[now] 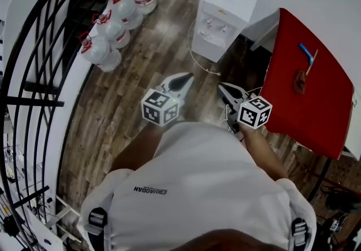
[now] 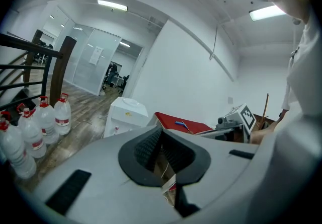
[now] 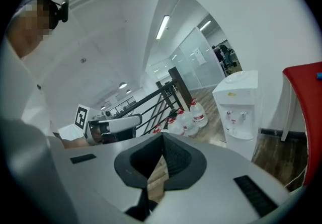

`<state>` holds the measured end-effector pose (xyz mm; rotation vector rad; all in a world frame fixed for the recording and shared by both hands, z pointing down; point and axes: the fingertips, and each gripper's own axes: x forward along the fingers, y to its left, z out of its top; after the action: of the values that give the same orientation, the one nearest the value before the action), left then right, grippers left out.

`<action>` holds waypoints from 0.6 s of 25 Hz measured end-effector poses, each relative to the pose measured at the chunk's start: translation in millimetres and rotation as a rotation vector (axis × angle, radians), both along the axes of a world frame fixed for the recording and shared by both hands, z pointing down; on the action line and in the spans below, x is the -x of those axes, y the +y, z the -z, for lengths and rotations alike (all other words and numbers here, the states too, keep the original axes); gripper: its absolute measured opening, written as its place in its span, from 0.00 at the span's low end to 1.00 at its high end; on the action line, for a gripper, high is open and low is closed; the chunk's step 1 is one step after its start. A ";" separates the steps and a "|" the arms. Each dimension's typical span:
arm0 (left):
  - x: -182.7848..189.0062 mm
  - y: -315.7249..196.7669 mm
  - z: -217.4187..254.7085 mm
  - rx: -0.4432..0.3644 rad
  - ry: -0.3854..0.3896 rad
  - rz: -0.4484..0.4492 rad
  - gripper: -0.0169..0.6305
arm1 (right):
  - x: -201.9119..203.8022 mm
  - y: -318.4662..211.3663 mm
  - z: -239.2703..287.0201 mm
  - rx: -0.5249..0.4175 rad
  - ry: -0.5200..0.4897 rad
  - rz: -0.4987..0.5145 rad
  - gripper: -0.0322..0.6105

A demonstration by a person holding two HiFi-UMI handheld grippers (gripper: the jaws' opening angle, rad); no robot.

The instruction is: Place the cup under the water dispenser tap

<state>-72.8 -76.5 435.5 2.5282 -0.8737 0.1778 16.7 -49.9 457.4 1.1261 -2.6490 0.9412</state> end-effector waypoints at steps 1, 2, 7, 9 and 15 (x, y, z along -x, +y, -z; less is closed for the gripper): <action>-4.5 2.9 -0.1 0.005 0.002 0.005 0.02 | -4.4 3.8 4.4 -0.002 0.001 0.001 0.08; -9.8 6.6 -0.1 0.012 0.006 0.010 0.02 | -8.8 9.5 7.6 0.003 -0.002 0.003 0.08; -46.9 29.5 4.5 0.051 0.079 0.026 0.02 | -45.0 48.7 19.7 -0.020 0.012 0.004 0.08; -62.4 39.2 10.1 0.050 0.099 0.031 0.02 | -64.1 59.7 23.2 -0.044 0.019 -0.017 0.08; -95.7 82.7 17.3 0.005 0.058 0.023 0.02 | -101.1 92.7 32.1 -0.091 0.035 -0.047 0.08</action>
<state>22.9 6.1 418.2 2.5047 -0.8789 0.0991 117.8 42.9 425.4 1.2170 -2.6735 0.8083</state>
